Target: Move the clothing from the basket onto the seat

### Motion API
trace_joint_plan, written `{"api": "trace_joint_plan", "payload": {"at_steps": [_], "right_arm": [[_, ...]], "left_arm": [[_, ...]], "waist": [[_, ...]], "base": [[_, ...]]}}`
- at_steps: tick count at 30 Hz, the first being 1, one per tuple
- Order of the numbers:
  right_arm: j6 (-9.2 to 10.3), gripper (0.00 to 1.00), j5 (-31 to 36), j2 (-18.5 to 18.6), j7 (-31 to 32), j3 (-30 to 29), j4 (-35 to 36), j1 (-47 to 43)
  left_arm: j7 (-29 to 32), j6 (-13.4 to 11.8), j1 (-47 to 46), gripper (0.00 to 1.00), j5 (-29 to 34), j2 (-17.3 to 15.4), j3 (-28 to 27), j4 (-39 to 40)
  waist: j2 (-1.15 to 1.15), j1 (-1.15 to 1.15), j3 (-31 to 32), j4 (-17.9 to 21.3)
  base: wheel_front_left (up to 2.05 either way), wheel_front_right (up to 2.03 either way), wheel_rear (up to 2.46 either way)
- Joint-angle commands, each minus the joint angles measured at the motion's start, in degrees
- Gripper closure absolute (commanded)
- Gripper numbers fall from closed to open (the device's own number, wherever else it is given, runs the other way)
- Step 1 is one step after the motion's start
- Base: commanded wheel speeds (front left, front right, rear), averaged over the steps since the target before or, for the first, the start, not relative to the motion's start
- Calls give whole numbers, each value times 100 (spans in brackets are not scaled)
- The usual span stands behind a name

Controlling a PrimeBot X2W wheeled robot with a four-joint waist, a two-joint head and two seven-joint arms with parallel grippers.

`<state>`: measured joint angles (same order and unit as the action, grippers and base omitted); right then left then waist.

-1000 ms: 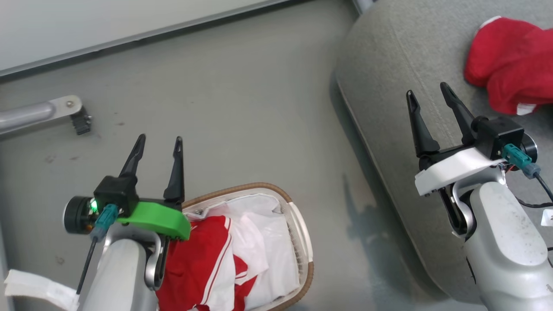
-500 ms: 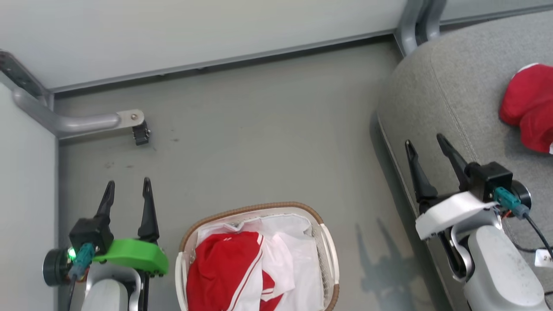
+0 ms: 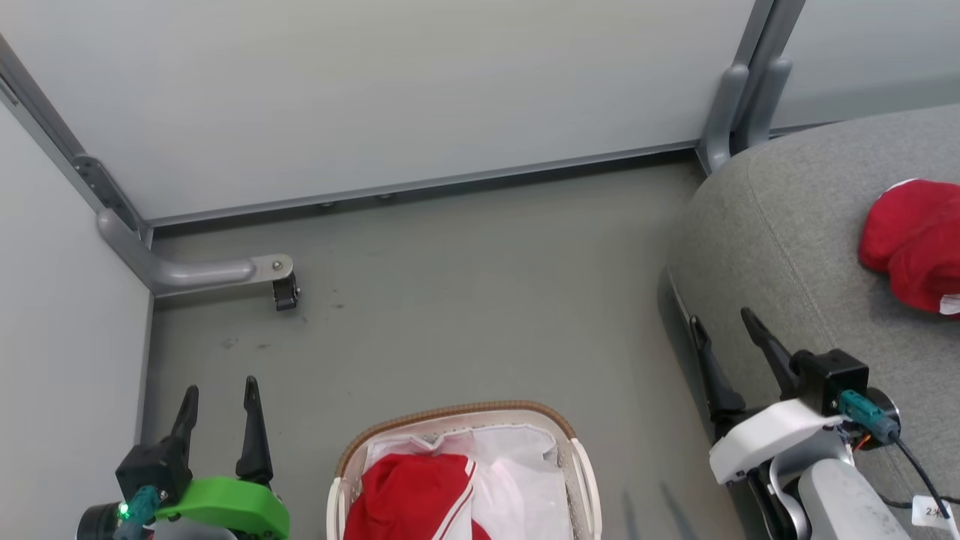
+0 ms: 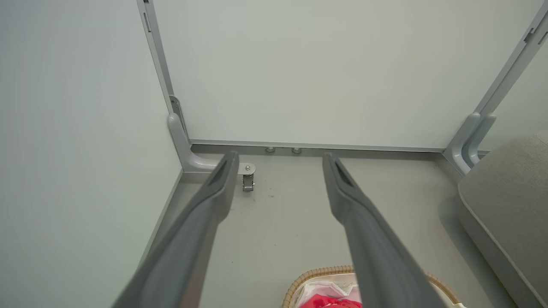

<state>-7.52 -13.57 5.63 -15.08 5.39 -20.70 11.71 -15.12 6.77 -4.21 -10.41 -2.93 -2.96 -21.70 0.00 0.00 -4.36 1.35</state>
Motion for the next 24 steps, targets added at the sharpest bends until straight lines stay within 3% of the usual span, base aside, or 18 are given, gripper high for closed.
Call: {"api": "trace_joint_plan", "payload": {"at_steps": [1, 13, 24], "right_arm": [[6, 0, 26, 16, -13, 18, 3, -126], [6, 0, 23, -5, -13, 0, 95, -301], [6, 0, -30, -35, -13, 18, 171, 78]], "left_arm": [[-5, -24, 130, 0, -38, 0, 18, 0], [-5, -34, 273, 0, -175, -1, 222, 26], [-4, 32, -81, 0, -225, -4, 728, -213]], "waist": [[0, 0, 162, -11], [0, 0, 187, 0], [0, 0, -479, 216]], "base": [[0, 0, 0], [0, 0, 0], [0, 0, 0]]}}
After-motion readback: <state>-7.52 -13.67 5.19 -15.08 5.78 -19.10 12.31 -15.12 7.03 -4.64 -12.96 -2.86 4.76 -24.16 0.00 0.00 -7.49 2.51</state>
